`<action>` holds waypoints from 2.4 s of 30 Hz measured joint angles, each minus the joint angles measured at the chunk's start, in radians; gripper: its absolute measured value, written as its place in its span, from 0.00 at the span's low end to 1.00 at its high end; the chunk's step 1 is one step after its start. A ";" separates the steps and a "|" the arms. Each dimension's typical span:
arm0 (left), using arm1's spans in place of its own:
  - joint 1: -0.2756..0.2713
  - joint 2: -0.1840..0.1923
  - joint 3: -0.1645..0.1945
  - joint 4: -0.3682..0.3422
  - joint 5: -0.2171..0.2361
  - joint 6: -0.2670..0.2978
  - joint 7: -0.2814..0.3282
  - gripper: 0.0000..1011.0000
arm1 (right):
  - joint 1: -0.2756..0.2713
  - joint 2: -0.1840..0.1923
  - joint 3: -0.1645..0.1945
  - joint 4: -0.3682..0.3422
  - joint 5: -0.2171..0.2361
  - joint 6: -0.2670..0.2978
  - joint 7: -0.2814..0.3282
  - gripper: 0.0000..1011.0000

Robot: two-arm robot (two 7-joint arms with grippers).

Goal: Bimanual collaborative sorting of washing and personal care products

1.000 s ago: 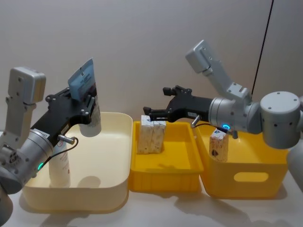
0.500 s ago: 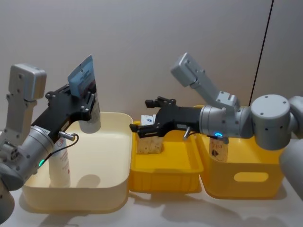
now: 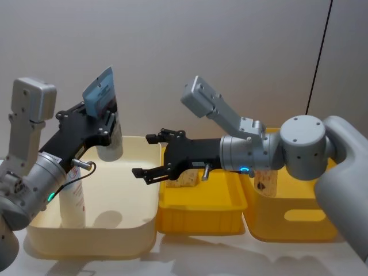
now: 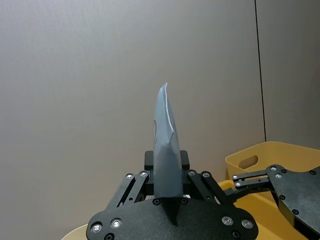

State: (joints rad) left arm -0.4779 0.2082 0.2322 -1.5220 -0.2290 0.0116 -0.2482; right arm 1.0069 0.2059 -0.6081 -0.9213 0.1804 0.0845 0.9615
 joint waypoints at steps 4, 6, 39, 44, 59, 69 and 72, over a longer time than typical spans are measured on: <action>0.003 0.000 -0.003 0.002 0.000 -0.001 0.000 0.26 | 0.009 -0.015 -0.004 0.023 0.004 -0.017 -0.001 0.99; 0.005 0.000 -0.005 0.003 0.000 -0.001 0.000 0.26 | 0.011 -0.021 -0.004 0.032 0.006 -0.023 -0.009 0.99; 0.000 -0.010 -0.004 0.031 -0.010 -0.020 -0.010 0.26 | 0.066 -0.091 0.000 0.143 0.041 0.001 -0.104 0.99; 0.000 -0.011 -0.002 0.032 -0.013 -0.023 -0.012 0.26 | 0.078 -0.103 -0.003 0.164 0.046 0.005 -0.111 0.99; 0.002 -0.011 0.004 0.036 -0.024 -0.029 -0.017 0.26 | 0.101 -0.122 -0.016 0.193 0.067 0.049 -0.093 0.99; 0.005 -0.010 0.007 0.036 -0.031 -0.031 -0.019 0.26 | 0.103 -0.124 -0.026 0.184 0.079 0.075 -0.084 0.99; 0.008 -0.009 0.008 0.033 -0.033 -0.032 -0.020 0.26 | 0.103 -0.125 -0.028 0.181 0.079 0.077 -0.088 0.99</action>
State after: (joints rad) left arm -0.4703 0.1995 0.2400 -1.4887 -0.2618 -0.0200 -0.2680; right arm 1.1096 0.0807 -0.6360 -0.7402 0.2597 0.1610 0.8737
